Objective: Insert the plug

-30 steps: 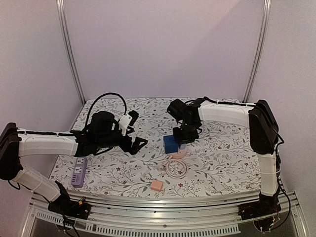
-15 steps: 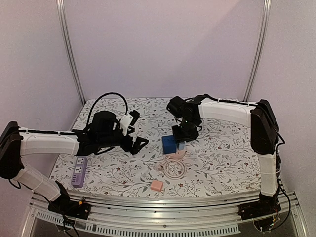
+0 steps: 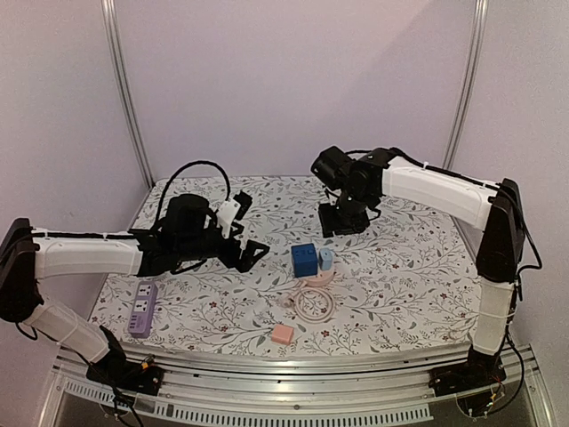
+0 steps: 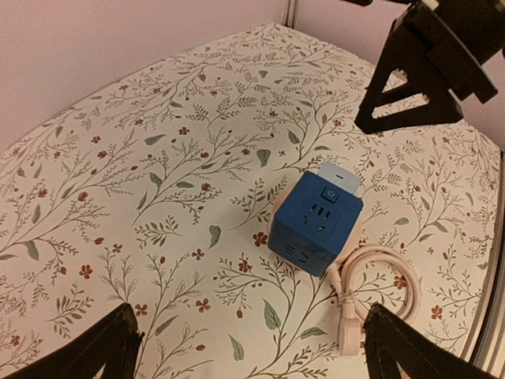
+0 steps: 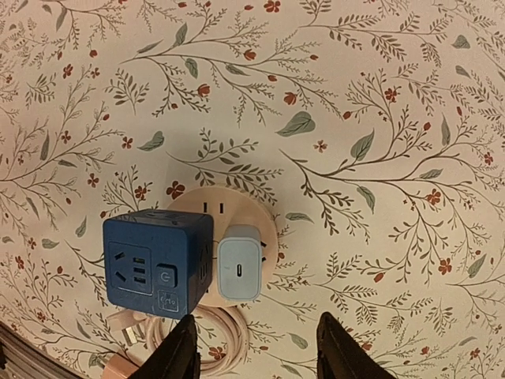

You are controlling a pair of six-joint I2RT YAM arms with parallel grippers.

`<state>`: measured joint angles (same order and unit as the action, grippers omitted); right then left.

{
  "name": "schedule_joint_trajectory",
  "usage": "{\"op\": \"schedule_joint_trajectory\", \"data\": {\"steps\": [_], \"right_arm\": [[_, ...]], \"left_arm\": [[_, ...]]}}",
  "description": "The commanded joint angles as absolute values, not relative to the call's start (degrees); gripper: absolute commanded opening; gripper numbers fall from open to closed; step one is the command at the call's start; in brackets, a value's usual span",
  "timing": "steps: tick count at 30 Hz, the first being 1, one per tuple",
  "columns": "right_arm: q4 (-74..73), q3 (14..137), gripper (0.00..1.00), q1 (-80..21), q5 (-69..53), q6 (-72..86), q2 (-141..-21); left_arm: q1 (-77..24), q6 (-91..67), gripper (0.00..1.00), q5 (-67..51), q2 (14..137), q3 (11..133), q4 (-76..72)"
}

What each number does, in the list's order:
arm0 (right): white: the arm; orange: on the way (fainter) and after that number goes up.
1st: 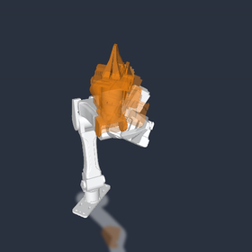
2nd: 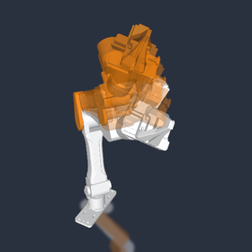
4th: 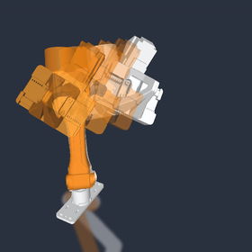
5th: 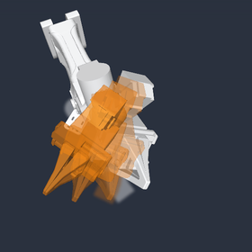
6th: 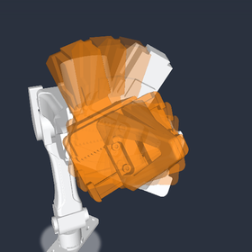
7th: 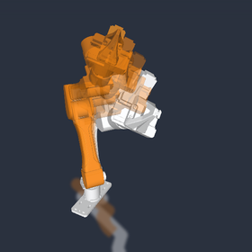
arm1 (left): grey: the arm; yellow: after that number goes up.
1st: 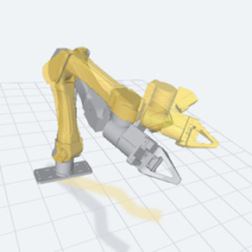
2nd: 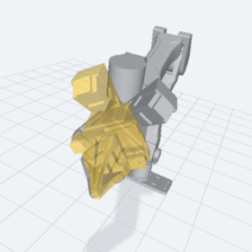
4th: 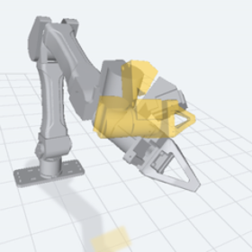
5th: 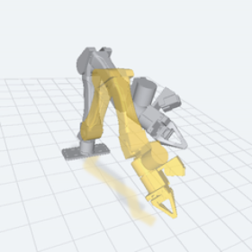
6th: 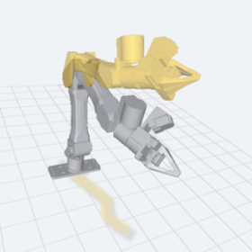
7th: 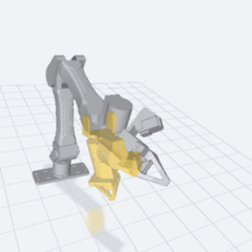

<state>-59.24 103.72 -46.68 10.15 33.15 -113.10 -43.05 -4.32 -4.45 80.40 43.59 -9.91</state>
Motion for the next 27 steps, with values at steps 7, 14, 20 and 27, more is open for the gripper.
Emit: {"op": "schedule_joint_trajectory", "data": {"steps": [7, 14, 20, 27], "right_arm": [[-61.08, 103.53, 0.52, -46.67, 14.64, 32.68, -104.88], [-55.55, 94.78, 0.58, -46.71, 15.84, 33.46, -98.0], [-49.77, 85.71, 0.77, -46.7, 16.99, 34.26, -91.74], [-44.5, 76.85, 0.99, -46.58, 18.65, 34.83, -84.66]], "left_arm": [[-42.59, -5.45, 1.0, -4.61, 80.68, 43.94, -7.14], [-44.75, -5.83, 0.99, -3.5, 82.34, 41.25, -8.3], [-48.23, -6.19, 1.0, 1.7, 84.14, 38.18, -12.33], [-50.89, -5.93, 0.99, 3.42, 85.47, 35.64, -17.53]]}}
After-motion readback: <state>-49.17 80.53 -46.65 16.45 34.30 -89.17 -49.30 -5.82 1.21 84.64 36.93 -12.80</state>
